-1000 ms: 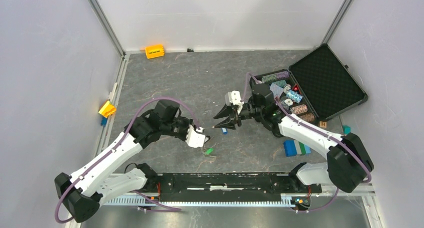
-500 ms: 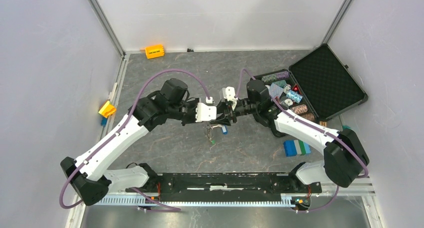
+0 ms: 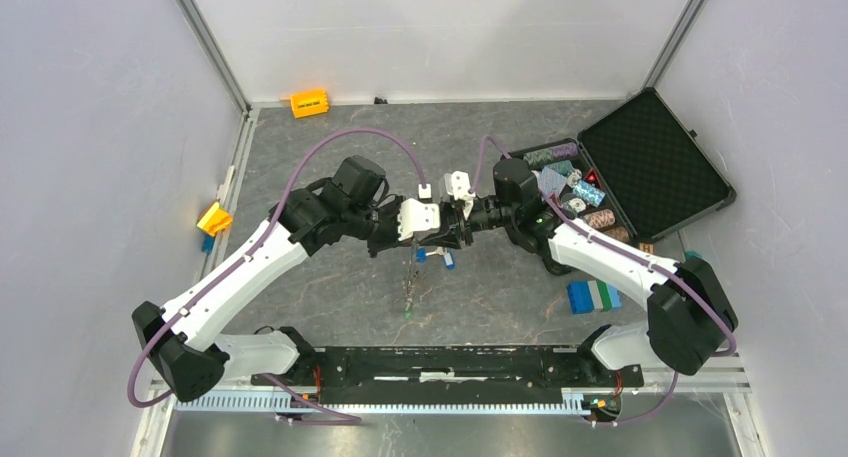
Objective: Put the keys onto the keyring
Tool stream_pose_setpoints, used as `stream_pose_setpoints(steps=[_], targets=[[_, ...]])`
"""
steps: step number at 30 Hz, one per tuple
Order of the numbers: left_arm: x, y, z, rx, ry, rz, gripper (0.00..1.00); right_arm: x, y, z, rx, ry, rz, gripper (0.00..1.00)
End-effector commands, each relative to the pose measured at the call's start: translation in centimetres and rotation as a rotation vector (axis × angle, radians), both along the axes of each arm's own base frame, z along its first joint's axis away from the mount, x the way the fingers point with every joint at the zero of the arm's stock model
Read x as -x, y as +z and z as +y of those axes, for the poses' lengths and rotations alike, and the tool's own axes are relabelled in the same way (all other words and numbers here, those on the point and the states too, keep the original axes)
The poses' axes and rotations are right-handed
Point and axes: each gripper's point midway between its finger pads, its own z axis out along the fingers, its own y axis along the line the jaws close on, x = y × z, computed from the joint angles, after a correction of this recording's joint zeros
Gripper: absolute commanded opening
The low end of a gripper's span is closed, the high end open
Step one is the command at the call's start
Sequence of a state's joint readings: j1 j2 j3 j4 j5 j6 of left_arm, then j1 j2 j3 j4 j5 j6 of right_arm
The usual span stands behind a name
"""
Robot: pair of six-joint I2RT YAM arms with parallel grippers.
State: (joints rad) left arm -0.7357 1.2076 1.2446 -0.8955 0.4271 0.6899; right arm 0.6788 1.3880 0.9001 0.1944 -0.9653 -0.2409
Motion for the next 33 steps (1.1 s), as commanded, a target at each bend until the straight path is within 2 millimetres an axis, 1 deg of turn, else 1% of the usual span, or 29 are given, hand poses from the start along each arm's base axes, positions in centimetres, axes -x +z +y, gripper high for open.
stream_pose_setpoints(steps=[1,4,8,14,15,19,22,23,24,26,29,30,33], targets=[[0.0,2.2,-1.4,0.094,0.015,0.007,0.02,0.4,1.9,0.7,-0.063,0.041,-0.006,0.36],[-0.1,1.9,-1.5,0.096,0.023,0.012,0.02,0.8,2.2,0.7,-0.080,0.052,0.007,0.33],[-0.1,2.0,-1.7,0.113,0.032,0.019,0.02,0.8,1.8,0.7,-0.076,0.048,0.016,0.27],[-0.4,2.4,-2.0,0.135,0.049,0.016,0.02,0.8,1.2,0.8,-0.078,0.044,0.038,0.21],[-0.5,2.4,-2.0,0.137,0.052,0.015,0.02,0.8,1.2,0.8,-0.080,0.044,0.039,0.19],[-0.4,2.4,-1.9,0.139,0.054,0.007,0.02,0.7,1.4,0.9,-0.085,0.042,0.036,0.00],[-0.5,2.5,-1.6,0.143,0.061,-0.009,0.02,0.9,1.6,0.7,-0.096,0.044,0.032,0.00],[-0.6,2.8,-1.5,0.152,0.067,-0.021,0.05,1.0,1.8,0.5,-0.110,0.044,0.038,0.00],[-0.5,3.1,-1.3,0.167,0.068,-0.033,0.12,1.0,2.0,0.3,-0.128,0.044,0.047,0.00],[-0.8,3.8,-0.8,0.215,0.075,-0.060,0.29,1.2,2.9,-0.3,-0.184,0.042,0.087,0.00],[-1.0,4.4,-0.1,0.306,0.079,-0.071,0.45,1.5,4.1,-1.1,-0.251,0.049,0.110,0.00],[-1.1,4.7,0.0,0.340,0.078,-0.076,0.46,1.6,4.5,-1.2,-0.263,0.054,0.115,0.00],[-1.1,4.6,0.0,0.422,0.054,-0.062,0.46,1.9,5.2,-1.4,-0.293,0.066,0.119,0.00]])
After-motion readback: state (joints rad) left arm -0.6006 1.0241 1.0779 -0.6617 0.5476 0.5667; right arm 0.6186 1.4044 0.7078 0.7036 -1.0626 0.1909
